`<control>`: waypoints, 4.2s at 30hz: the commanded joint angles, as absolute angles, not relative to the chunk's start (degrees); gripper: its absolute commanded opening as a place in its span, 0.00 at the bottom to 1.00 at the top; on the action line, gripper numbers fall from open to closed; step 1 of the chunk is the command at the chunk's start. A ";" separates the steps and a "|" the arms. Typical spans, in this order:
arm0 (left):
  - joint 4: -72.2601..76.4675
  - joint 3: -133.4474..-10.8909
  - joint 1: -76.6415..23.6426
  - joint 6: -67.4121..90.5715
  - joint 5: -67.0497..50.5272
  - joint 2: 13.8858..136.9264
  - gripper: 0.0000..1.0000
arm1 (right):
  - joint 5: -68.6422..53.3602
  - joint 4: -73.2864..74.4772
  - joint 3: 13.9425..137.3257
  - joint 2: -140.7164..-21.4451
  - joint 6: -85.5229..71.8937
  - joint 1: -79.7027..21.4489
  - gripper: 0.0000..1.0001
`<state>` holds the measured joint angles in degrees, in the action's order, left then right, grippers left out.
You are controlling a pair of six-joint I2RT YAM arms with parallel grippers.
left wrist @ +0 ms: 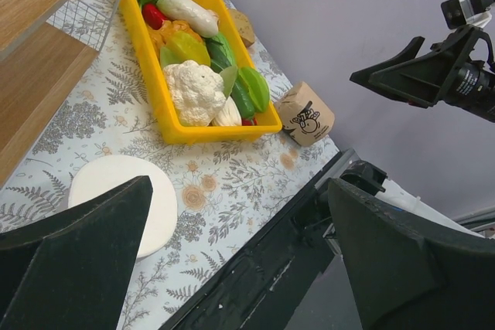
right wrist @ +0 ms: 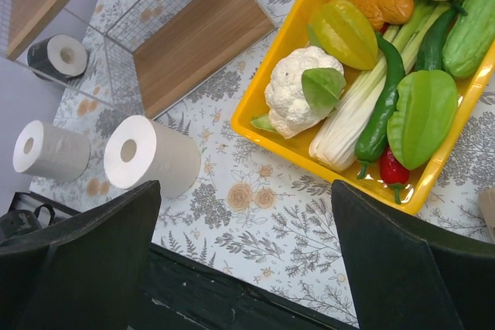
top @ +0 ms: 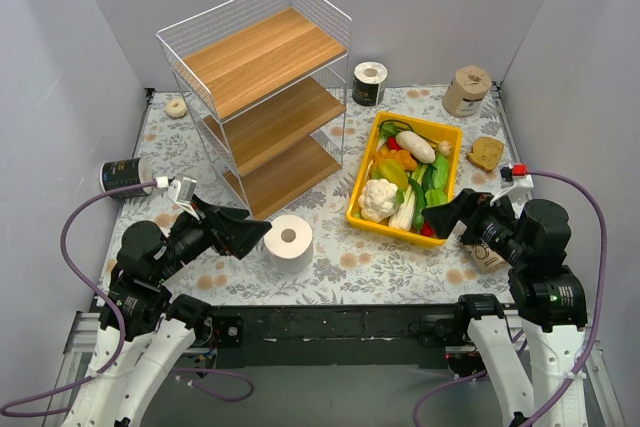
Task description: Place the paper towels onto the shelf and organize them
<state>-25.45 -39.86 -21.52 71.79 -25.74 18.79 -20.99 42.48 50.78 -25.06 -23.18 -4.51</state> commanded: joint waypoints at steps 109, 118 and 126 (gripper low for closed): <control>-37.44 -43.51 -21.27 80.86 3.08 12.39 0.98 | 32.78 24.78 74.44 -98.53 -51.15 -69.87 0.47; -37.53 -43.51 -21.36 80.68 2.90 12.92 0.98 | 33.75 26.89 75.41 -96.07 -51.59 -69.87 0.33; -37.44 -43.51 -21.45 80.60 2.73 13.18 0.98 | 33.93 27.69 75.67 -88.43 -47.64 -69.96 0.28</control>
